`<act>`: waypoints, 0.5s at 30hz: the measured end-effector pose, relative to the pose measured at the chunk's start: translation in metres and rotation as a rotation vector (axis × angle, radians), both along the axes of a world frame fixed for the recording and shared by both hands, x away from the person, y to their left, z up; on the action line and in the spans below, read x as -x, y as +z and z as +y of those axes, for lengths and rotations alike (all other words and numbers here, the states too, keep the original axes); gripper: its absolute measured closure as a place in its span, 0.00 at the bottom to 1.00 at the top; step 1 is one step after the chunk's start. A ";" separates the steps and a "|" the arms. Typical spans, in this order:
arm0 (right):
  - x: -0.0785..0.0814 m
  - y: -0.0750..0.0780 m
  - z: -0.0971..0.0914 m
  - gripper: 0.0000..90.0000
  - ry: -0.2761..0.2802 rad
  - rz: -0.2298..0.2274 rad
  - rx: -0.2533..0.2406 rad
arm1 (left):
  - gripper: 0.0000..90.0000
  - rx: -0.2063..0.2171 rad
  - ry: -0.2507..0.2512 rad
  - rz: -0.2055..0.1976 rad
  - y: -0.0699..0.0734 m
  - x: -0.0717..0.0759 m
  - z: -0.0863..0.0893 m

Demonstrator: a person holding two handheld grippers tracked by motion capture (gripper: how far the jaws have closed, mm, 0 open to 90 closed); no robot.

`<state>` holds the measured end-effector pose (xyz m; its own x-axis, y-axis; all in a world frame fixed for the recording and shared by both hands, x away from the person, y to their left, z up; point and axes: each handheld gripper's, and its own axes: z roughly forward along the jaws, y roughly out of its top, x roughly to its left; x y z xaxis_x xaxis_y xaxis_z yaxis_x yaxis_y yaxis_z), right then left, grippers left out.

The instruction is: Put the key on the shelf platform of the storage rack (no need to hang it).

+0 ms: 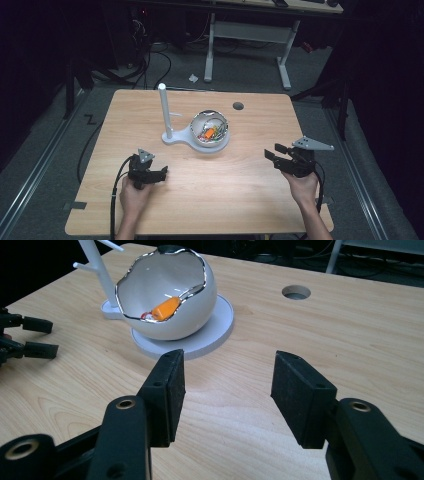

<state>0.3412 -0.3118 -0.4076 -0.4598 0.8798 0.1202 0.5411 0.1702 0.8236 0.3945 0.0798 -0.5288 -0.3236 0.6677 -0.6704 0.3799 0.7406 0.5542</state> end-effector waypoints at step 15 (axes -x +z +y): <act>0.008 -0.023 0.001 0.53 0.006 0.035 -0.005 | 0.19 0.000 0.000 0.000 0.000 0.000 0.000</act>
